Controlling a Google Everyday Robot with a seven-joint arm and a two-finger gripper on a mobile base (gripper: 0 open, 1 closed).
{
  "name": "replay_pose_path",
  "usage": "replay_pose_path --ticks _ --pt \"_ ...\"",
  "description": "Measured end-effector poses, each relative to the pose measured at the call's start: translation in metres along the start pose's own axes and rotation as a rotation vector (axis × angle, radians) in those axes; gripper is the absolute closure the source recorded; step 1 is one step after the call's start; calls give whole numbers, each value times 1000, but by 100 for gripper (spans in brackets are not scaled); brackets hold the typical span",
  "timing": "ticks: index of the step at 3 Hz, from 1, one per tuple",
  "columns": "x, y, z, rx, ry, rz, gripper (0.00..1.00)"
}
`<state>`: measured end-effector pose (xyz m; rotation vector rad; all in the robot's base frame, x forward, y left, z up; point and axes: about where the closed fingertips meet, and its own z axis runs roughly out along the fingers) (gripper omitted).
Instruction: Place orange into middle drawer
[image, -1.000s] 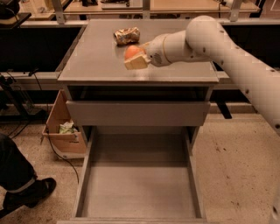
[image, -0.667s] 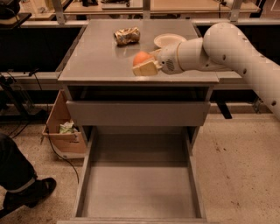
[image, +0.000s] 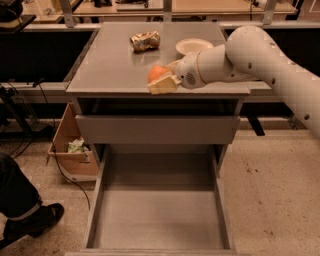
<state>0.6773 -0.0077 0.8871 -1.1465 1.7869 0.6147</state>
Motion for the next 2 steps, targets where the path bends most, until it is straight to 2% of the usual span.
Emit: replay_pose_path --ticks 1,2 --pt "34 56 -18 -90 77 -61 100" --pt "77 92 -38 -137 135 -65 100"
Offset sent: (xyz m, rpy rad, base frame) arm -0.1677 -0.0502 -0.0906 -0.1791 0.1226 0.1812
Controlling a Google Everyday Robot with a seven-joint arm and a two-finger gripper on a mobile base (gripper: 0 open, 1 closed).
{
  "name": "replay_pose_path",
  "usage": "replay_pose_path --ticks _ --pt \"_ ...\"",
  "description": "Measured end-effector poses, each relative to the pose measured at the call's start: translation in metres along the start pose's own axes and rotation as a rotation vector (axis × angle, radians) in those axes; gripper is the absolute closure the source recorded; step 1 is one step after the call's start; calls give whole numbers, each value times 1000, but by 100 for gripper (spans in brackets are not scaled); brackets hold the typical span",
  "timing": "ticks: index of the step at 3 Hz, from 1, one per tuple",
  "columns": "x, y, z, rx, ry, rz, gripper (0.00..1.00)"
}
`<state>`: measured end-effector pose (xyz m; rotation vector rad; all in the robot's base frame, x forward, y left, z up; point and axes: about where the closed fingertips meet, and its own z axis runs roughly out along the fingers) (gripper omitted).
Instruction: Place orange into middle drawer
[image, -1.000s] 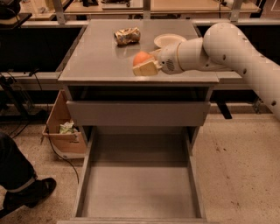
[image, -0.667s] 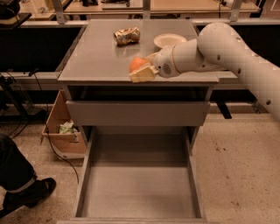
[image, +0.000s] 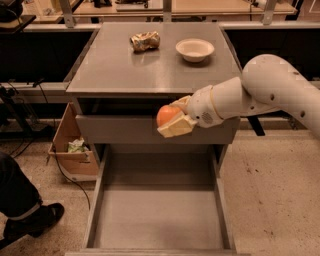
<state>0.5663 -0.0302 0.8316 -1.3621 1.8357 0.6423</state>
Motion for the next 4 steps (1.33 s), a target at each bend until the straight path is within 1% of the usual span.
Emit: replay_pose_path --ticks 1,2,3,4 --pt "77 28 10 -8 92 27 100" --pt "77 28 10 -8 93 27 100" --pt "155 17 36 26 203 73 100" --pt "224 14 54 61 284 128 100"
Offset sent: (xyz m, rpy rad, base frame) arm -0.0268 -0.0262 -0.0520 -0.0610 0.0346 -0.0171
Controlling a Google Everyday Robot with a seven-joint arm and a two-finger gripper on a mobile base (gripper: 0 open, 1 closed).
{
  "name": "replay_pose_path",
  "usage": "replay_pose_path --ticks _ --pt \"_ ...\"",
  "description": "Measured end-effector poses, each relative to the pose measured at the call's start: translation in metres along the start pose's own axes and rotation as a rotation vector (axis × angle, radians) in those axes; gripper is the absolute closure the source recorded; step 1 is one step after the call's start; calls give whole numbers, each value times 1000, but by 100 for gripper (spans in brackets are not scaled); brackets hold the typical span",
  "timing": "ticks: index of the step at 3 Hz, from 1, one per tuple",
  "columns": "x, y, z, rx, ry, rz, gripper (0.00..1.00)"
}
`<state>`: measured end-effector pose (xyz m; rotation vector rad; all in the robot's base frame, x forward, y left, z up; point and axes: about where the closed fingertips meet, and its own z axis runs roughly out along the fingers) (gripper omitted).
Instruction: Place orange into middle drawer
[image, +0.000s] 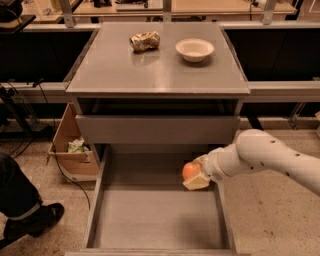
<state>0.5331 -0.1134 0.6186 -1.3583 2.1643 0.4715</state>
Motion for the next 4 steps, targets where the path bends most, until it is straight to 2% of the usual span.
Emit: replay_pose_path --ticks 1,2,3,4 --pt "61 1 38 16 39 69 100" --pt "97 4 76 10 44 112 100" --pt "116 5 112 -8 33 141 100" --pt "126 5 151 -7 21 129 100"
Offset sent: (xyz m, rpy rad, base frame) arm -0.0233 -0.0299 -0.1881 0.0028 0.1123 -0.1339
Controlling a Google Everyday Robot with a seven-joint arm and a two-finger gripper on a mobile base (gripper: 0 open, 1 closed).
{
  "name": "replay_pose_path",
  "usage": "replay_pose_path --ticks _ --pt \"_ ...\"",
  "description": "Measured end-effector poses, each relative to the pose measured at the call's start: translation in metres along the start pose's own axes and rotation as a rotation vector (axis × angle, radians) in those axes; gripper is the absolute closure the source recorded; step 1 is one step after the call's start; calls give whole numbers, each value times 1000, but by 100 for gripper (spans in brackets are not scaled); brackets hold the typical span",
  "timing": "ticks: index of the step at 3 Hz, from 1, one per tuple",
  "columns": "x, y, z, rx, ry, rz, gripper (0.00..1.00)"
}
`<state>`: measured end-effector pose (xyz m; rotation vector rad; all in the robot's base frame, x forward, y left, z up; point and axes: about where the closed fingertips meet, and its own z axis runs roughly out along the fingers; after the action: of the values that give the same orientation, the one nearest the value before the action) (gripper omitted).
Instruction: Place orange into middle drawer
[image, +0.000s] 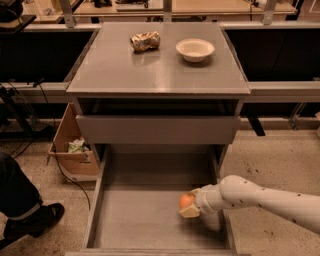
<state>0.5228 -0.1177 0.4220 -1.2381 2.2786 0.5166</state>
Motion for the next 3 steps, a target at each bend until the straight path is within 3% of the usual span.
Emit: replay_pose_path --ticks 1,3 --pt "4 -2 18 31 -4 -27 100" --pt "13 1 41 43 -13 -63 58"
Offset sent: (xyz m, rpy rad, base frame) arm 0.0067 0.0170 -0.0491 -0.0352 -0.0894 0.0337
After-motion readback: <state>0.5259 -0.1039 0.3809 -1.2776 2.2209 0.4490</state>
